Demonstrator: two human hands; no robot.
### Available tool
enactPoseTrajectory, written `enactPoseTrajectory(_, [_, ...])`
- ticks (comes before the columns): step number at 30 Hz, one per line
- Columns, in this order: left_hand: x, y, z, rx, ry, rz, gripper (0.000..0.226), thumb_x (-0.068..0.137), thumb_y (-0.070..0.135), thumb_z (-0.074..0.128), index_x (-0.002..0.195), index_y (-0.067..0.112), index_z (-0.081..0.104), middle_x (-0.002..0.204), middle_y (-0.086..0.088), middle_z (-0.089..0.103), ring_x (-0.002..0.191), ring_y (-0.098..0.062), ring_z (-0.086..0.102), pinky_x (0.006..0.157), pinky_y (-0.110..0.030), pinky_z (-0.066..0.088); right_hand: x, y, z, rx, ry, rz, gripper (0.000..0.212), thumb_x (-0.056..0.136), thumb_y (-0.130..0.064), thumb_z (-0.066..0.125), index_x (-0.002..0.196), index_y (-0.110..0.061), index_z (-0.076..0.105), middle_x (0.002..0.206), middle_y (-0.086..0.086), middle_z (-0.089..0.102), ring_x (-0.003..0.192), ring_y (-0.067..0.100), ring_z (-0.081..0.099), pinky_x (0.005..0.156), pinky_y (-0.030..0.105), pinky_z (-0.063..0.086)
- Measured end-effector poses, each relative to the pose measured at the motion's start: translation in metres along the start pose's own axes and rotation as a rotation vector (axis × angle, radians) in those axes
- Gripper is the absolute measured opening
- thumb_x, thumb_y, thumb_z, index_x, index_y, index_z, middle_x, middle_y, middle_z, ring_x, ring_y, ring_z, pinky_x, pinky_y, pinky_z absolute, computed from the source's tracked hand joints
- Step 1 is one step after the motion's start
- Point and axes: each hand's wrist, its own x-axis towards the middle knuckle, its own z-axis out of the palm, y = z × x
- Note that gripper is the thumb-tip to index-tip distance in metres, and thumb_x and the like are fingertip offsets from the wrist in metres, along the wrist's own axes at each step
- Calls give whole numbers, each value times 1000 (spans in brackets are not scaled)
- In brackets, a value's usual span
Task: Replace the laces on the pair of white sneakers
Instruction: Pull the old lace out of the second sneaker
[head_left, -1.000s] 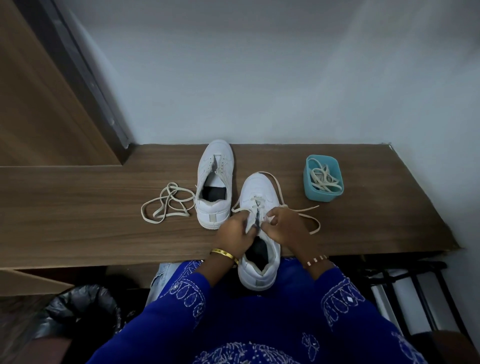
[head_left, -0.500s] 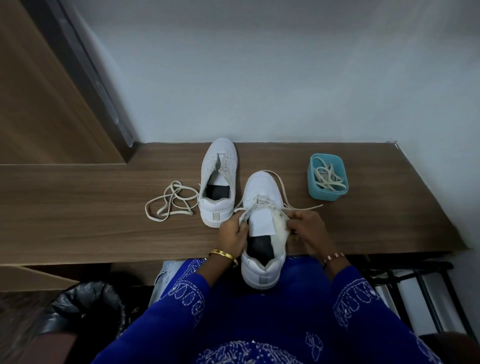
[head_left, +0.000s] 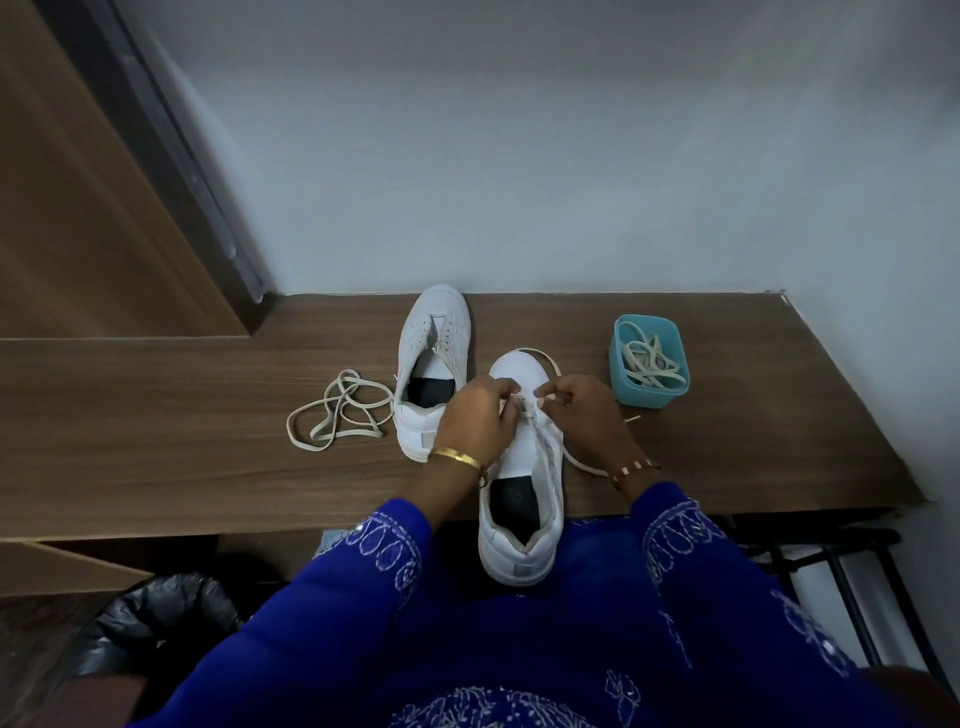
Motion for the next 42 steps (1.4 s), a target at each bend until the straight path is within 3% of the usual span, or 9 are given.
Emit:
enactPoseTrajectory(6, [19, -8, 10, 138, -216, -89, 27, 89, 8, 49, 108, 5, 68, 112, -18, 64, 106, -30, 57, 86, -31, 41, 2, 0, 18, -123, -70, -64, 18, 84, -6, 57, 94, -5, 72, 97, 10, 71, 88, 22, 63, 68, 15, 34])
enactPoseTrajectory(15, [17, -15, 10, 96, -208, -90, 21, 84, -1, 49, 94, -1, 67, 100, -18, 65, 96, -31, 59, 78, -29, 39, 4, 8, 29, -325, -82, -135, 16, 89, -6, 45, 88, 2, 59, 93, 19, 61, 88, 32, 57, 71, 34, 40])
enactPoseTrajectory(18, [11, -20, 12, -66, -142, -171, 15, 79, -7, 49, 78, -2, 63, 92, -21, 65, 89, -33, 59, 66, -22, 33, 4, 13, 29, -57, -10, 47, 14, 88, 2, 43, 89, 6, 56, 88, 21, 60, 86, 34, 55, 68, 32, 40])
enactPoseTrajectory(22, [1, -19, 13, -241, -118, -262, 14, 87, -8, 44, 84, -5, 58, 89, -17, 58, 82, -24, 50, 63, -17, 27, 2, 18, 30, 374, 72, 295, 10, 92, 1, 43, 86, -2, 50, 75, 9, 56, 80, 24, 57, 52, 8, 41])
enactPoseTrajectory(28, [6, -21, 8, -274, -166, -186, 6, 86, 3, 56, 84, 6, 61, 90, -10, 62, 83, -21, 58, 66, -15, 38, 3, 15, 22, -48, -81, -14, 9, 87, -12, 55, 95, -12, 59, 68, -6, 52, 69, 15, 51, 63, 22, 39])
enactPoseTrajectory(34, [10, -24, 9, -105, -222, -107, 8, 83, 5, 62, 85, 3, 69, 98, -14, 64, 92, -25, 61, 75, -22, 39, 6, 13, 25, -323, -58, -175, 13, 88, -11, 50, 89, -8, 63, 86, 9, 66, 80, 25, 59, 71, 31, 39])
enactPoseTrajectory(36, [8, -25, 11, -115, -212, -121, 8, 84, 3, 58, 84, 2, 66, 99, -15, 63, 92, -26, 59, 72, -21, 36, 6, 17, 27, -207, 27, -106, 13, 88, -7, 48, 83, -5, 60, 83, 12, 65, 75, 25, 59, 69, 33, 42])
enactPoseTrajectory(40, [2, -30, 15, -315, -155, -229, 27, 90, 0, 48, 68, 17, 46, 82, -7, 56, 80, -21, 52, 66, -22, 31, 6, 23, 32, 573, 175, 419, 24, 91, 0, 44, 71, -10, 50, 74, 15, 62, 53, 13, 63, 51, 22, 52])
enactPoseTrajectory(42, [0, -31, 16, -378, -138, -260, 35, 91, 0, 45, 65, 22, 41, 74, 3, 49, 73, -16, 47, 68, -22, 32, 6, 22, 34, 587, 201, 453, 23, 91, 0, 43, 71, -10, 51, 79, 16, 63, 60, 18, 64, 55, 25, 53])
